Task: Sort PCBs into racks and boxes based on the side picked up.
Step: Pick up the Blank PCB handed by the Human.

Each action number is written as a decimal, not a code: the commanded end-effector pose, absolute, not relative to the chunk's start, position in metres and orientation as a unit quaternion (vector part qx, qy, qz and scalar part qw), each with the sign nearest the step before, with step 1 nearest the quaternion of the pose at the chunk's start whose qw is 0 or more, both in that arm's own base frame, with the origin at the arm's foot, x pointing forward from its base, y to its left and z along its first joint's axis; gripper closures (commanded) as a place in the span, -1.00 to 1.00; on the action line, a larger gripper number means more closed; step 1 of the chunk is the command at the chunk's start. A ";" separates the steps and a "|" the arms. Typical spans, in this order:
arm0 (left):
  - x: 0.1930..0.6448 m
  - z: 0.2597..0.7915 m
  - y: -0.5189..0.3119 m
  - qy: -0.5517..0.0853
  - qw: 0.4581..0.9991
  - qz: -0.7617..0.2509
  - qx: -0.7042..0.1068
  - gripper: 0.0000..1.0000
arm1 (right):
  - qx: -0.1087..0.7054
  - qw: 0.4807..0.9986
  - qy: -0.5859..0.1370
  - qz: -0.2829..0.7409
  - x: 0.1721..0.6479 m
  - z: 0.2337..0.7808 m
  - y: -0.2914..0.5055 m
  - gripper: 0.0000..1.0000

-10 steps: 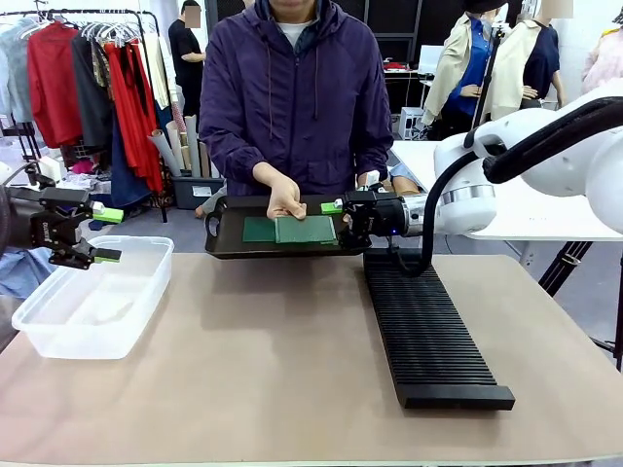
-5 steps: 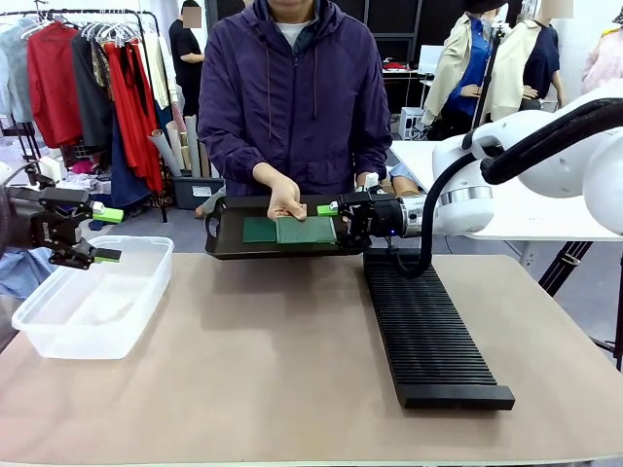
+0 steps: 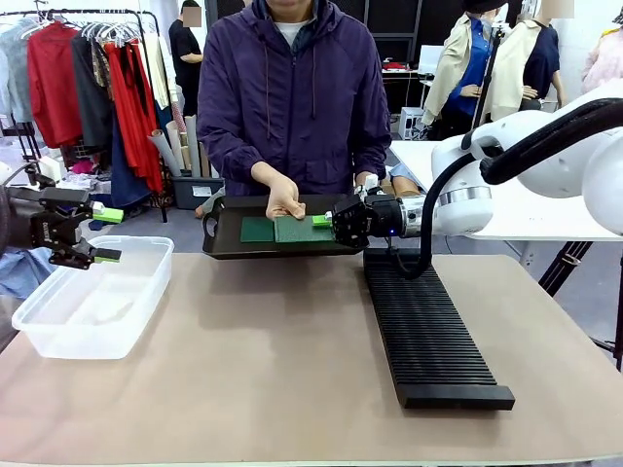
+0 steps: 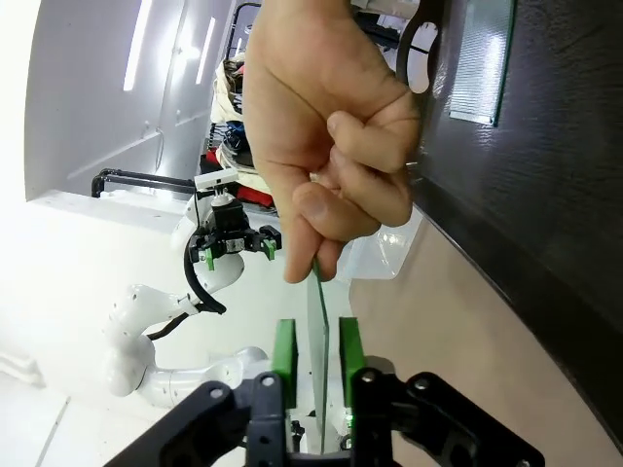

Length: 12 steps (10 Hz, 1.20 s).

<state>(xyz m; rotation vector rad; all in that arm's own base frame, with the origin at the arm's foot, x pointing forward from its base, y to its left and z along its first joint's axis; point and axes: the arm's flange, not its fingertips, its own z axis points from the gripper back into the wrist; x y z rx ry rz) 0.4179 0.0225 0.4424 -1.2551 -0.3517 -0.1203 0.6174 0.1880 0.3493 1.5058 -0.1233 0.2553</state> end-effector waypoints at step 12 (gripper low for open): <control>0.417 0.444 0.023 -0.163 0.793 -0.058 -0.584 -1.00 | 0.679 0.728 -0.051 0.083 0.621 0.346 0.192 1.00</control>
